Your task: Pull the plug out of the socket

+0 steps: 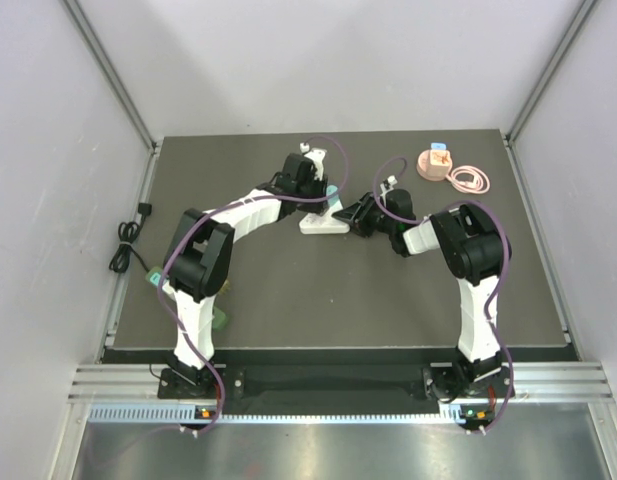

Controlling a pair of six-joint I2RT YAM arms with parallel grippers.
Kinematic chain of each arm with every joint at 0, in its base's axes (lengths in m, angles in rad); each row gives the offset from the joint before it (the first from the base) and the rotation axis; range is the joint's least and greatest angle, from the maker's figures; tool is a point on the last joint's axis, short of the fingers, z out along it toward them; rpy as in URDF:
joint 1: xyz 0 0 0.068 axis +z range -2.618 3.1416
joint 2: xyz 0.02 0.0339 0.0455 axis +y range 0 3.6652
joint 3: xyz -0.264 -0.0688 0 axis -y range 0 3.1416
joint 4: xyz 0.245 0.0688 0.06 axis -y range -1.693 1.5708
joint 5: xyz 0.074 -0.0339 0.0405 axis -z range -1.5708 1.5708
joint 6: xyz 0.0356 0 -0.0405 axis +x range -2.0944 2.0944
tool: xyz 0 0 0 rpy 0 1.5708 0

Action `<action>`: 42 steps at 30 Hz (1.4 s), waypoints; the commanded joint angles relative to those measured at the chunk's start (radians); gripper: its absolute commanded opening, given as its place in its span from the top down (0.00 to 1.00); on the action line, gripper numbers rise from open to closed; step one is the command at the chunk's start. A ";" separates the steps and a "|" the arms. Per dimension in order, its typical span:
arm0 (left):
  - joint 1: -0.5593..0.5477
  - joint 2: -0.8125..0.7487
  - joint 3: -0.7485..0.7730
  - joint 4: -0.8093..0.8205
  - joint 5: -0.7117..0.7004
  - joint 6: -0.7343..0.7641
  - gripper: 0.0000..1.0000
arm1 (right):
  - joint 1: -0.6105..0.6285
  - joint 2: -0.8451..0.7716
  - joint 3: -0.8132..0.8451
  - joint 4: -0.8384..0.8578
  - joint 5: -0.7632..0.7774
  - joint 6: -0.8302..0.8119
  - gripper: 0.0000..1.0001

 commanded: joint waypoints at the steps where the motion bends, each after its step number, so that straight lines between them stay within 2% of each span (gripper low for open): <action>1: -0.006 0.014 0.039 0.047 0.018 -0.021 0.73 | 0.004 0.044 -0.020 -0.105 0.013 -0.043 1.00; 2: -0.006 0.014 0.038 0.046 0.015 -0.036 0.85 | 0.004 0.042 -0.020 -0.105 0.015 -0.043 1.00; 4: -0.002 0.008 0.031 0.046 -0.005 -0.087 1.00 | 0.004 0.042 -0.018 -0.109 0.018 -0.045 1.00; 6: 0.029 0.007 0.019 0.056 0.032 -0.200 1.00 | 0.004 0.042 -0.016 -0.112 0.021 -0.047 1.00; 10: 0.113 0.005 -0.079 0.263 0.239 -0.406 1.00 | 0.004 0.041 -0.015 -0.114 0.021 -0.051 1.00; 11: 0.116 0.010 -0.079 0.266 0.241 -0.432 1.00 | 0.006 0.039 -0.015 -0.116 0.022 -0.051 1.00; 13: 0.109 0.013 -0.035 0.227 0.222 -0.396 1.00 | 0.004 0.036 -0.015 -0.125 0.025 -0.053 1.00; 15: 0.072 0.011 0.001 0.136 0.149 -0.290 1.00 | 0.006 0.034 -0.010 -0.137 0.030 -0.059 1.00; 18: -0.023 0.010 0.088 -0.035 -0.078 -0.086 1.00 | 0.006 0.034 -0.006 -0.151 0.035 -0.059 1.00; 21: -0.092 0.005 0.113 -0.075 -0.230 0.032 1.00 | 0.007 0.031 -0.001 -0.163 0.038 -0.065 1.00; 24: -0.131 -0.008 0.102 -0.073 -0.305 0.088 1.00 | 0.010 0.030 0.003 -0.169 0.044 -0.071 1.00; 27: -0.138 -0.021 0.079 -0.047 -0.324 0.091 1.00 | 0.013 0.028 0.007 -0.180 0.048 -0.077 1.00; 33: -0.091 -0.030 0.045 -0.013 -0.169 -0.033 1.00 | 0.015 0.028 0.007 -0.183 0.050 -0.080 1.00; 37: -0.007 -0.056 -0.016 0.076 -0.022 -0.197 1.00 | 0.013 0.025 0.007 -0.183 0.050 -0.080 1.00; 42: 0.093 -0.073 -0.111 0.265 0.202 -0.349 1.00 | 0.013 0.028 0.007 -0.185 0.050 -0.080 1.00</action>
